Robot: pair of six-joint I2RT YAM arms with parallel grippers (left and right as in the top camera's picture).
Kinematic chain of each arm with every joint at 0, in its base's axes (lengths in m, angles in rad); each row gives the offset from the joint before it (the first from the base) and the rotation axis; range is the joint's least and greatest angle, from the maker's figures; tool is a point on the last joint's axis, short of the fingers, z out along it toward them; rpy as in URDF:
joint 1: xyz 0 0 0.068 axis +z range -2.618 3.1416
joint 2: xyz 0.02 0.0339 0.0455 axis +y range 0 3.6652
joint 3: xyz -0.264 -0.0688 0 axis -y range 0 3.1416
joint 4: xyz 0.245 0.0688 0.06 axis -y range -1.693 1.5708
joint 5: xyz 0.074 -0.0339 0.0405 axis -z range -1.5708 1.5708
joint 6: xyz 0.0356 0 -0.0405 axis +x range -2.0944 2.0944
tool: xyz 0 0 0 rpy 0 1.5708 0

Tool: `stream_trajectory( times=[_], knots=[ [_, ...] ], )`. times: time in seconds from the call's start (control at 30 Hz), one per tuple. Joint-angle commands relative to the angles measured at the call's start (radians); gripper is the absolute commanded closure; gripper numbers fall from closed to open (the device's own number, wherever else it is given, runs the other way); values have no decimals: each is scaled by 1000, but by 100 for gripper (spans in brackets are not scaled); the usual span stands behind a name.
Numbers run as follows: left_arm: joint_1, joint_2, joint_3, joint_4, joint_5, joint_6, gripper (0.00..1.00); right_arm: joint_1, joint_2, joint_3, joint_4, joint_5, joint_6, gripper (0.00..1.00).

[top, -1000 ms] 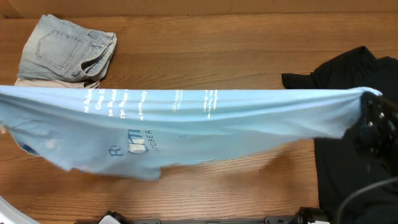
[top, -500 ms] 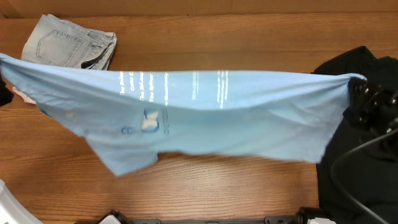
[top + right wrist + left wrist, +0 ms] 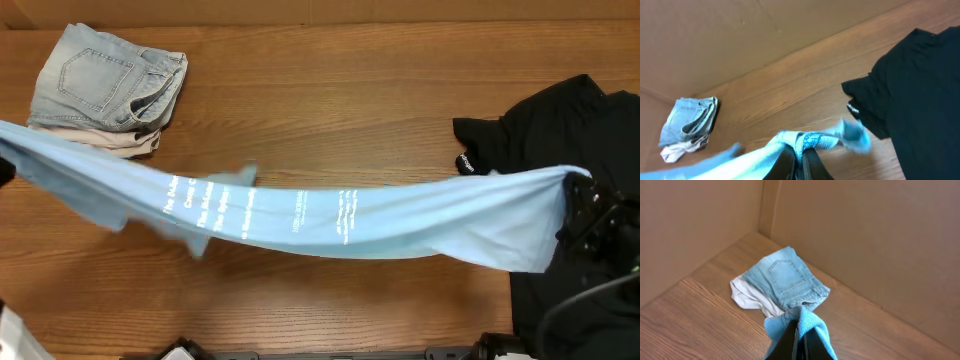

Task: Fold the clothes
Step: 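Lift the T-shirt with both grippers and stretch it across the table, then lower the stretched T-shirt onto the table, folding it over itself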

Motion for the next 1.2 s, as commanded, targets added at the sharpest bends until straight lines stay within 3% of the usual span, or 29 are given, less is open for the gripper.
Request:
stream_trajectory(
  times=[0.0,0.17,0.37,0.6,0.77,0.8,0.83,0.87,0.9,0.93,1.0,1.17],
  knots=[
    [-49,69,15,29,25,-27,96,1,55,-29,57,64,17,96],
    [-281,208,15,108,30,76,96,1,216,-75,163,62,19,96],
    [-557,470,15,229,-179,138,96,1,497,-77,305,62,18,96],
    [-665,773,15,457,-296,148,96,1,829,-77,533,52,14,96],
    [-667,893,15,549,-320,79,91,-10,991,-76,662,56,14,96],
    [-665,906,15,564,-320,71,76,-14,1009,-77,682,56,14,92],
    [-663,916,15,578,-316,65,53,-19,1025,-76,702,56,10,72],
    [-663,923,15,586,-315,64,32,-26,1038,-76,724,56,-10,34],
    [-663,924,15,587,-316,65,10,-32,1043,-76,733,56,-18,14],
    [-663,923,15,587,-321,68,0,-39,1044,-76,734,55,-34,5],
    [-663,912,23,565,-322,106,0,-56,1038,-71,713,55,-43,0],
    [-658,859,75,369,-332,149,0,-114,1009,-49,502,47,-27,0]
  ],
)
